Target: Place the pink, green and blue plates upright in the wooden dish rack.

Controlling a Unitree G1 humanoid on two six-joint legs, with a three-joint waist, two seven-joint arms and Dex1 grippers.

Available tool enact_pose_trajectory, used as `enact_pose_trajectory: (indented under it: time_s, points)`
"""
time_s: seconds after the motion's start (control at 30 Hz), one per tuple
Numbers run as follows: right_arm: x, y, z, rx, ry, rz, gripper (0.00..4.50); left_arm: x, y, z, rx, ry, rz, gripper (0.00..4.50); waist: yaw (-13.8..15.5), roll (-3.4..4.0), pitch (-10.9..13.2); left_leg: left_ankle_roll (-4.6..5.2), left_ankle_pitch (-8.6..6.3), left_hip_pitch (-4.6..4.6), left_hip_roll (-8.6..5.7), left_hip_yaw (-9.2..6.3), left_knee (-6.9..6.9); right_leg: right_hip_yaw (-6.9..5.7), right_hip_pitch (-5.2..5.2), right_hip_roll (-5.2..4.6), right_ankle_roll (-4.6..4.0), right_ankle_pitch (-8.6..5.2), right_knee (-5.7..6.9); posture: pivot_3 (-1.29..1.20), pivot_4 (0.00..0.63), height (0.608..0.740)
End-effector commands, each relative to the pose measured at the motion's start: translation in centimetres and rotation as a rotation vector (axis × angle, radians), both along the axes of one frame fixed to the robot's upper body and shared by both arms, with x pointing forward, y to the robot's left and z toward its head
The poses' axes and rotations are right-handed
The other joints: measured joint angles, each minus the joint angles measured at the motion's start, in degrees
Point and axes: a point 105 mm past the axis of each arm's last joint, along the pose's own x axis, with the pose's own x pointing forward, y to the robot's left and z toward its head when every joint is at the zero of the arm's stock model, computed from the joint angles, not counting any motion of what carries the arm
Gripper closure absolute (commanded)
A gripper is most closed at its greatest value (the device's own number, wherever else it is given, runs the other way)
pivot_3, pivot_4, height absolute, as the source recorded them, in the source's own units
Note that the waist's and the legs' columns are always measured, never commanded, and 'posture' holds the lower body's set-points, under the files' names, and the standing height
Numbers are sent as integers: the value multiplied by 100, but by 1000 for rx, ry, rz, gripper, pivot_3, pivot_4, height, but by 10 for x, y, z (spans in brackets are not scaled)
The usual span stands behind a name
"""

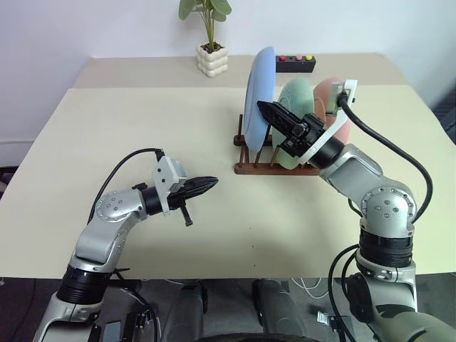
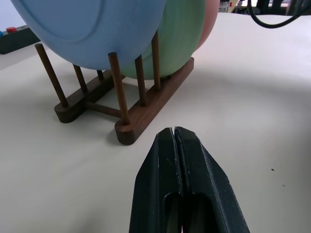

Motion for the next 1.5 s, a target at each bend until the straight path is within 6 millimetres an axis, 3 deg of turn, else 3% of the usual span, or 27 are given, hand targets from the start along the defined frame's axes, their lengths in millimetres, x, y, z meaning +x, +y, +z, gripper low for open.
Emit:
enact_pose_trajectory:
  time_s: [0.03,0.23,0.5,0.83,0.93,1.07,1.23,1.33,1.5]
  points:
    - [-5,1,15,19,-53,15,3079,-4,-2,8,-8,-34,-13,4500,0,0,0,0,0,0,0,0,0,0,0,0,0,0,0,0,150,730]
    - [-5,1,18,8,-76,6,38,-4,-3,9,-7,-37,-16,4500,0,0,0,0,0,0,0,0,0,0,0,0,0,0,0,0,150,730]
    - [-9,1,29,-78,-200,-19,38,-4,-5,9,-9,-35,-25,4500,0,0,0,0,0,0,0,1,0,0,-1,0,0,0,-1,0,150,730]
    - [-33,-7,64,-324,-593,-58,38,-4,-8,9,-15,-34,-33,4500,7,0,0,0,0,-2,0,1,-2,-1,-3,0,0,-1,-6,0,150,730]
    - [-44,-45,70,-492,-721,-158,38,-4,-7,8,-16,-32,-25,4500,67,-1,2,0,0,-6,-1,1,-2,-1,-3,-1,0,-1,-8,0,150,730]
    - [-48,-103,69,-553,-661,-290,38,-2,-5,4,-16,-19,-15,4500,144,-9,5,2,-1,-10,-3,8,0,1,0,-7,0,-2,-21,0,150,730]
    - [-76,-155,17,-655,-421,-269,38,0,-5,-3,-17,5,-20,4500,184,-14,4,4,-2,-3,-1,7,0,0,8,-4,-2,-4,-20,0,150,730]
    - [-83,-175,-32,-726,-252,-291,38,8,1,-9,-15,8,20,4500,138,-16,2,4,-3,3,-1,17,6,10,10,-4,-4,-3,-17,0,150,730]
    - [-71,-197,-87,-804,-109,-364,38,21,12,-17,-13,-9,102,4500,98,-21,0,4,-2,12,0,26,11,16,13,-3,-9,-1,-17,0,150,730]
